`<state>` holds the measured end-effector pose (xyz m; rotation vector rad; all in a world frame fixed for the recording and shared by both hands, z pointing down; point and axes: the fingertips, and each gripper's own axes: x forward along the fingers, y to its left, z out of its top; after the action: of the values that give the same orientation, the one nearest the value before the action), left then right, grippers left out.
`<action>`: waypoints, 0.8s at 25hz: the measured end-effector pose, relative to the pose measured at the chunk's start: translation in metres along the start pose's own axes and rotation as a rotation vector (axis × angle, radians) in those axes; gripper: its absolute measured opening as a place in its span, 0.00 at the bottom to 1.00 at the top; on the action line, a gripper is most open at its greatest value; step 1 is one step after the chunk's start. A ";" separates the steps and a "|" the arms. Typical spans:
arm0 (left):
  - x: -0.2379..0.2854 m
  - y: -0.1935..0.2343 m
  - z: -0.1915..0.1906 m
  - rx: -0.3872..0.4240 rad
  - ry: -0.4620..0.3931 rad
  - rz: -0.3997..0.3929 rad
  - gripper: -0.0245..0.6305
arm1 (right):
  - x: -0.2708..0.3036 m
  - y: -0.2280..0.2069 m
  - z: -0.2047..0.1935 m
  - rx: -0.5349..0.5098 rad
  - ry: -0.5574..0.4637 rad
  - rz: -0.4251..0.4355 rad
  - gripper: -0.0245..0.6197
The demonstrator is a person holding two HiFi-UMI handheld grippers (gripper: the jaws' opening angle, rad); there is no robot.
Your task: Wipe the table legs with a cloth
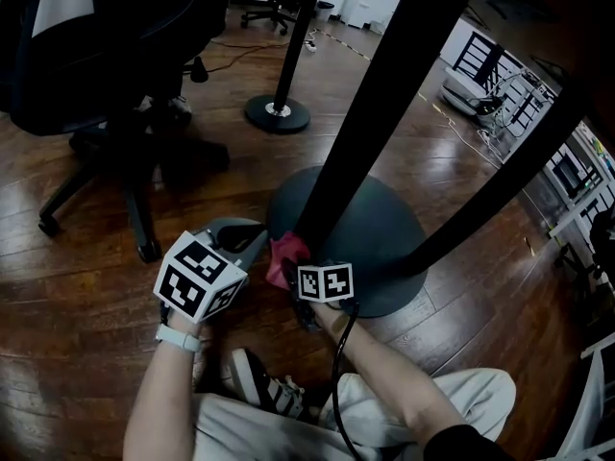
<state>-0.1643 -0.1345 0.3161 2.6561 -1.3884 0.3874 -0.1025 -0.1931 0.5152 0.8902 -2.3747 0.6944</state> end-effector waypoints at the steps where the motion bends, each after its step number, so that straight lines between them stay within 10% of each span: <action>1: 0.001 -0.001 -0.001 0.001 0.003 -0.002 0.03 | -0.001 -0.006 -0.006 -0.001 0.024 -0.012 0.11; 15: 0.004 -0.007 -0.009 0.015 0.039 -0.016 0.03 | -0.043 -0.072 -0.020 0.028 0.055 -0.154 0.11; 20: 0.006 -0.009 -0.014 0.023 0.060 -0.023 0.03 | -0.051 -0.088 -0.002 -0.194 0.018 -0.244 0.11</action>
<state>-0.1559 -0.1308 0.3310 2.6528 -1.3430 0.4799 -0.0068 -0.2267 0.5102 1.0587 -2.2218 0.3687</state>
